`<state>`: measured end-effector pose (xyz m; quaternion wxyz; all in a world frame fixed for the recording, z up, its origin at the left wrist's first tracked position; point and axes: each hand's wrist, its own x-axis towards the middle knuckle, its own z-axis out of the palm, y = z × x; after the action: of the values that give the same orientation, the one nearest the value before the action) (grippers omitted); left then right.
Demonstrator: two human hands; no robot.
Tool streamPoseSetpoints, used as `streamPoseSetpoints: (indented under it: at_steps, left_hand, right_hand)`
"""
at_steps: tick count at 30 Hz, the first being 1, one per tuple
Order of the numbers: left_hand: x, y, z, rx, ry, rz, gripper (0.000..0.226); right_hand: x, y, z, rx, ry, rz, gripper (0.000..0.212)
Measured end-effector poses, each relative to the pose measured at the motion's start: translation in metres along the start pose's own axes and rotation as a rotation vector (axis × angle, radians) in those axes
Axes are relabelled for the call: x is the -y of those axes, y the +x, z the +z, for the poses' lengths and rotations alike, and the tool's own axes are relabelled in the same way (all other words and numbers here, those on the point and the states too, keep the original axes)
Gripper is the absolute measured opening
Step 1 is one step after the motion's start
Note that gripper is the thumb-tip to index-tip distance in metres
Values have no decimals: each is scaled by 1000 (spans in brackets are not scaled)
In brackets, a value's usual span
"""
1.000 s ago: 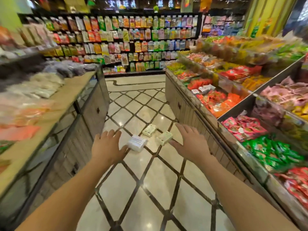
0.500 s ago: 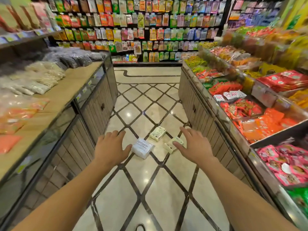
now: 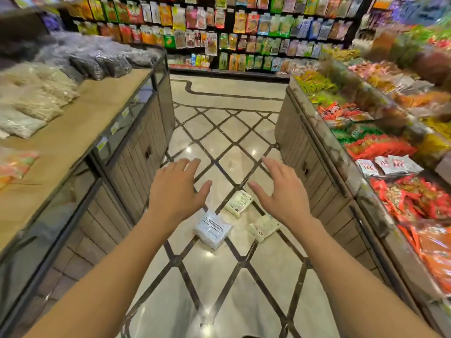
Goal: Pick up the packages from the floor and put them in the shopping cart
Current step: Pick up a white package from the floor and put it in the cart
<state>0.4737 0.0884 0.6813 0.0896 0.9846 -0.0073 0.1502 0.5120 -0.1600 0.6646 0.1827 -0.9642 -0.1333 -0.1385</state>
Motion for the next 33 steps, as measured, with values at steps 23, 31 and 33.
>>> streamPoseSetpoints:
  at_steps: [23,31,33]
  left_hand:
    - [114,288,338,213,-176,-18,53]
    - [185,277,602,385,-281,-31,63]
    - [206,262,675,452,-265,31,64]
  right_hand:
    - [-127,267,346,48,312,188,67]
    - [-179,212,587,185,256,423,67]
    - [-189,183,655,187,229,454,66]
